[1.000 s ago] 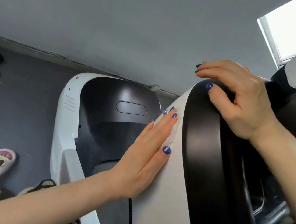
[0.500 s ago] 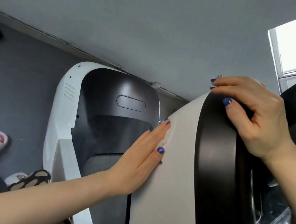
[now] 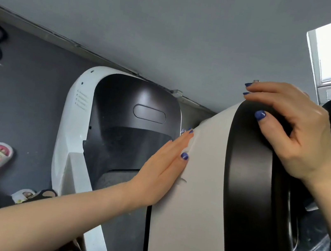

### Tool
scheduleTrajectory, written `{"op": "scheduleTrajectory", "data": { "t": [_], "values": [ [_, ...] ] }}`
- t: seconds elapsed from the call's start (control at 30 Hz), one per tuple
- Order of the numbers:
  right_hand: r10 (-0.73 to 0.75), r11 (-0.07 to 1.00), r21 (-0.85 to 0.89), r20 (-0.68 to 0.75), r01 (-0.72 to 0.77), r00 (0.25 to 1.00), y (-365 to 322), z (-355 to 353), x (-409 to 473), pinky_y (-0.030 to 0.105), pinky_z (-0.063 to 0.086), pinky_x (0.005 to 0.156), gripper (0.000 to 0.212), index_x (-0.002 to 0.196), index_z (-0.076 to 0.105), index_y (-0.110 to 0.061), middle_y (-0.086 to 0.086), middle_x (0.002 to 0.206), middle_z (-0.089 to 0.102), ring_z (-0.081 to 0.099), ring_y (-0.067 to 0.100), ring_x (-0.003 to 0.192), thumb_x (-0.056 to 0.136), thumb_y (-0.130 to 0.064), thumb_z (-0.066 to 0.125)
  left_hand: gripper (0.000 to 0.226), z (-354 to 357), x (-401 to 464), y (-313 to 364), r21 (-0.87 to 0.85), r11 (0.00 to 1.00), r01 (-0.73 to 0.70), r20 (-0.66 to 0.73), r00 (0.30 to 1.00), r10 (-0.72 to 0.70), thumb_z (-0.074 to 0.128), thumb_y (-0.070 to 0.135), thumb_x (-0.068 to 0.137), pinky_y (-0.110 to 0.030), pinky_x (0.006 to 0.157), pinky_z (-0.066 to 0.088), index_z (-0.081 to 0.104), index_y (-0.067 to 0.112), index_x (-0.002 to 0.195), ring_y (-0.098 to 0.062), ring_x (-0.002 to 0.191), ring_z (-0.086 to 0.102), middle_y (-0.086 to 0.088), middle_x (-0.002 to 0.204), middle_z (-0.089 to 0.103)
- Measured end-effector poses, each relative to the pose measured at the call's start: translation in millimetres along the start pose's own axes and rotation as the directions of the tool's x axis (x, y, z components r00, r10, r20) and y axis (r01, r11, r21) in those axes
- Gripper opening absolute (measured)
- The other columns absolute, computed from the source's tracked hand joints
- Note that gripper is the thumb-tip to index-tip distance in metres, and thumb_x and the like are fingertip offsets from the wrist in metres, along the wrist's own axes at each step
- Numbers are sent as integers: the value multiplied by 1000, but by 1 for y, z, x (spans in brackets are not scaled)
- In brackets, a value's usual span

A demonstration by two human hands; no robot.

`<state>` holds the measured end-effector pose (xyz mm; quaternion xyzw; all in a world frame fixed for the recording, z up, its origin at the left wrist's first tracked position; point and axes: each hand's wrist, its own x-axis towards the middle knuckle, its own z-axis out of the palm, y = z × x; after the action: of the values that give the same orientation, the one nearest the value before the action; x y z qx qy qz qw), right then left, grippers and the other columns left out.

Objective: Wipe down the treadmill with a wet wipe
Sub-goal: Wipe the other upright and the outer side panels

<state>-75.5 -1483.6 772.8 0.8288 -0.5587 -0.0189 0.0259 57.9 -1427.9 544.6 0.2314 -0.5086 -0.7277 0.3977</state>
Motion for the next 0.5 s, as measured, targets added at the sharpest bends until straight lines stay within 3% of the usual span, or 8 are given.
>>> {"op": "scheduleTrajectory", "data": {
  "t": [0.17,0.23,0.33,0.4,0.5],
  "values": [
    [64,996,-59,-119,-71,991,1,0,-10,47,45,104,35,116,70,-1,6,125,65,59,19,121,102,-22,46,57,11,-4,14,25,986,-167,9,986,167,35,24,107,-33,127,11,15,20,160,-4,154,10,17,167,14],
    [102,992,-66,-132,-112,986,2,0,-14,42,43,106,37,119,69,-2,2,126,62,56,15,123,103,-24,44,55,9,8,23,42,981,-189,8,982,189,35,25,107,-34,127,11,15,26,159,-1,153,11,20,166,15],
    [163,985,-41,-129,-169,978,6,-1,-14,34,39,108,39,122,67,-3,2,129,62,53,11,125,104,-26,42,47,1,32,46,-25,990,-142,53,988,143,33,34,105,-25,125,14,17,47,147,9,148,17,36,156,20],
    [195,978,-50,-133,-203,972,11,-2,-15,28,36,109,40,124,66,-5,-1,130,60,51,7,125,104,-27,41,45,6,47,46,-5,983,-183,71,981,183,34,41,106,-18,122,14,18,47,147,6,149,19,41,154,20],
    [213,967,-110,-156,-232,964,22,-4,-21,30,33,108,40,123,67,-4,4,131,63,54,14,126,104,-26,40,69,6,49,42,84,984,-157,100,984,149,34,70,98,-32,126,16,26,29,153,-6,149,24,21,158,24]
  ]
}}
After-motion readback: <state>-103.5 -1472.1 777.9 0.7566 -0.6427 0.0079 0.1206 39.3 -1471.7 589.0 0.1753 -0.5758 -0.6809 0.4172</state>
